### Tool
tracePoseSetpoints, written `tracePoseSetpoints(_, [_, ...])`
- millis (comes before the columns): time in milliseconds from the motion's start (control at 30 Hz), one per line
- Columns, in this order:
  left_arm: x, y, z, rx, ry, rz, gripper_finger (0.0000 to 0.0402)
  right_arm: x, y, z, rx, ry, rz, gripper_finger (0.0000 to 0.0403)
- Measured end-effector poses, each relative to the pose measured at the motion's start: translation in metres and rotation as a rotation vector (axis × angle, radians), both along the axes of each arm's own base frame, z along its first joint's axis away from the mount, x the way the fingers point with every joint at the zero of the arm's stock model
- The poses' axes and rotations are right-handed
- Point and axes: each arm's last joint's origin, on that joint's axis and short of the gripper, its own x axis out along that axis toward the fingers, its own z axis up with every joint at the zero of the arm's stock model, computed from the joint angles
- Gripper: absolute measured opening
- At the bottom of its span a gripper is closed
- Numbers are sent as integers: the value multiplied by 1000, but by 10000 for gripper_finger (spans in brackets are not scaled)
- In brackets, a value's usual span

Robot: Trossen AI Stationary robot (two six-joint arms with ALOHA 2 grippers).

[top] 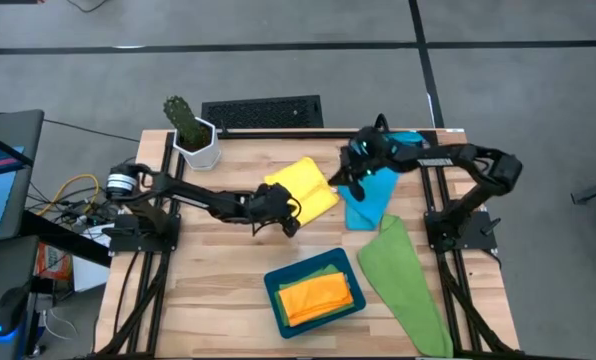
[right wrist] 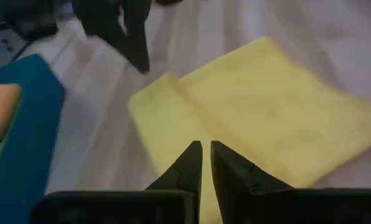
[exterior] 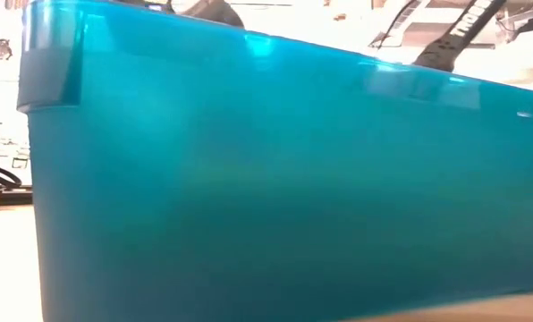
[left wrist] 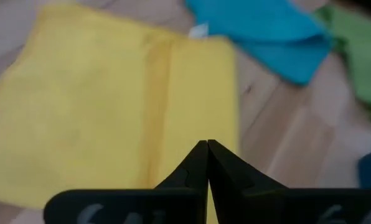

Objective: Fold microfiber towels
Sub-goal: Fold the yellow microfiber towel

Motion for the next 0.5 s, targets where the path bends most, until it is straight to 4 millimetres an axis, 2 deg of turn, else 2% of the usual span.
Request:
tracePoseSetpoints(100, [3, -7, 7, -5, -68, -18, 0, -10, 17, -17, 35, -8, 5, 58])
tracePoseSetpoints(167, [11, -13, 4, -27, -130, -61, 0, -11, 25, -26, 34, -34, 2, 58])
tracePoseSetpoints(233, [17, -19, -9, -47, -135, -92, 0, -10, 32, -31, 12, -49, -22, 58])
tracePoseSetpoints(333, [21, -22, -34, -79, -100, -45, 0, -8, 38, -41, 3, -10, -34, 58])
tracePoseSetpoints(500, [23, -20, -63, -102, -35, 9, 0, -4, 39, -61, -5, 50, -60, 58])
